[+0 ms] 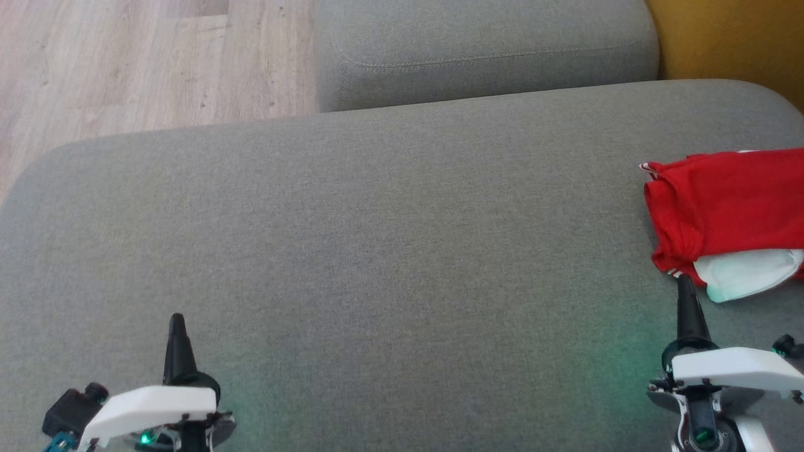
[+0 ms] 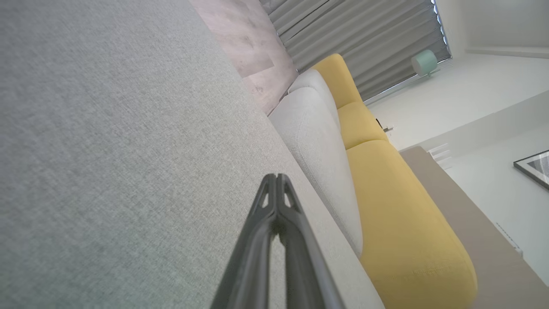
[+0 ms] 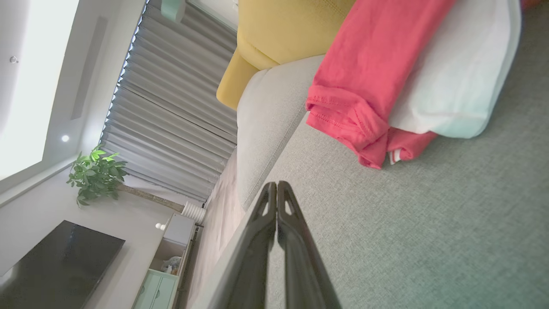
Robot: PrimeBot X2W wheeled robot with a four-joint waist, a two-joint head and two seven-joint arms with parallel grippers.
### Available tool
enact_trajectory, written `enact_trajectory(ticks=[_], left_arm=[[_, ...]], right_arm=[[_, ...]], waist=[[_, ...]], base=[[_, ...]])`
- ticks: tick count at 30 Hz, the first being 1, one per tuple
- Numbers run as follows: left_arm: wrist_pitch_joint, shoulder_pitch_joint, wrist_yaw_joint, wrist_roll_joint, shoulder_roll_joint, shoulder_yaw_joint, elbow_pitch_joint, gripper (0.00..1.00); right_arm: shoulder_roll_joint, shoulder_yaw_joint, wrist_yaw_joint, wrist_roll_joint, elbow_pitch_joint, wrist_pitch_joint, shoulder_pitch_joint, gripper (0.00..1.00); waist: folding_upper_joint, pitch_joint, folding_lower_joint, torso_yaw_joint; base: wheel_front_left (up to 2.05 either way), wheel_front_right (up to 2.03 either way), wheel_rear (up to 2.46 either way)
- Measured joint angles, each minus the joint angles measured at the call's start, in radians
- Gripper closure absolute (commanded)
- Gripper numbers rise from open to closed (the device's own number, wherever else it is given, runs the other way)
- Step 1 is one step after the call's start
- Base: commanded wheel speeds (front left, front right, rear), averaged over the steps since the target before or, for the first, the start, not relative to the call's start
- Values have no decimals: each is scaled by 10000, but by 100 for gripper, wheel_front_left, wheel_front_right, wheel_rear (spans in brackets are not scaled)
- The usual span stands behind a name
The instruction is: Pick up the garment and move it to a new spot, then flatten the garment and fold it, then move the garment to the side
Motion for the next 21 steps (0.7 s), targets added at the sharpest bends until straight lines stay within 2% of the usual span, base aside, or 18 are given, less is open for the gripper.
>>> enact_trajectory(ticks=[21], left_arm=[[616, -138, -134, -1954, -2, 389, 10, 100]], right_arm=[[0, -299, 0, 2257, -59, 575, -20, 100]], waist=[[0, 5, 0, 83]], base=[[0, 0, 0]])
